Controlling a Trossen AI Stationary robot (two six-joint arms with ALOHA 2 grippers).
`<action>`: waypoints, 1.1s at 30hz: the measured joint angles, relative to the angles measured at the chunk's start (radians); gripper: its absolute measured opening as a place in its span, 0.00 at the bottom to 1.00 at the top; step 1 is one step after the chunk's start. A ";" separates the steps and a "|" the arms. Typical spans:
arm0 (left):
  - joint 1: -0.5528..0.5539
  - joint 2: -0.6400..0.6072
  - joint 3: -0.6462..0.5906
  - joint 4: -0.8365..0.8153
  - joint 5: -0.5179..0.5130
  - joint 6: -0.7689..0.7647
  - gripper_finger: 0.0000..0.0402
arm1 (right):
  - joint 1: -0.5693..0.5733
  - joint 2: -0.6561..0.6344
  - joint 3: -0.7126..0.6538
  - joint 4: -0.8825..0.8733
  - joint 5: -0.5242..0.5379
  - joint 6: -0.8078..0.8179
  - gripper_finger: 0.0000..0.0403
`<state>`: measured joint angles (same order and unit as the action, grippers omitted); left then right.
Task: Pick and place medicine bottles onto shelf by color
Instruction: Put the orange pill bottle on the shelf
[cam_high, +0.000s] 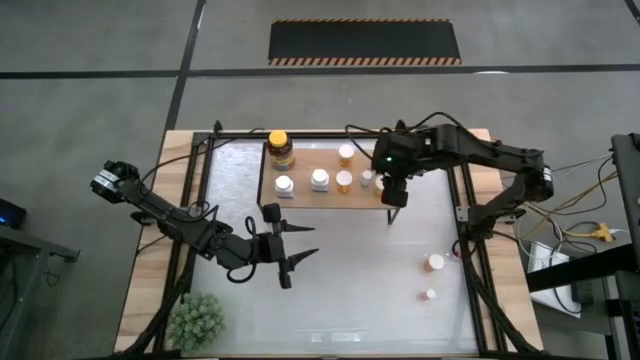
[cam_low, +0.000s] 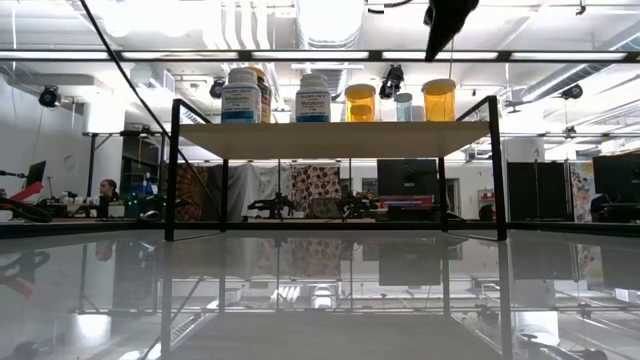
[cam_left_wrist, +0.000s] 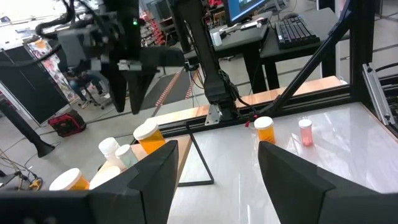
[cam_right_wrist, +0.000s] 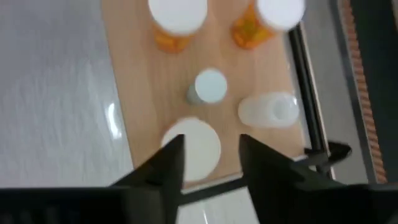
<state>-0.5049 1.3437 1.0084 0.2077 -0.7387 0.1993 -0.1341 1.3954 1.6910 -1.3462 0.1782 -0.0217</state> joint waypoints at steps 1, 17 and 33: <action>0.000 0.000 0.000 0.000 0.000 -0.001 0.51 | 0.013 -0.024 -0.020 0.028 -0.002 0.004 0.30; 0.000 0.000 0.000 0.002 0.000 -0.009 0.51 | 0.567 -0.270 -0.335 0.152 -0.104 0.763 0.03; 0.000 0.000 0.000 0.002 0.000 -0.009 0.51 | 0.739 -0.222 -0.656 0.073 -0.231 1.358 0.46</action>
<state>-0.5049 1.3437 1.0084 0.2092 -0.7383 0.1906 0.6044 1.1730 1.0353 -1.2735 -0.0532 1.3361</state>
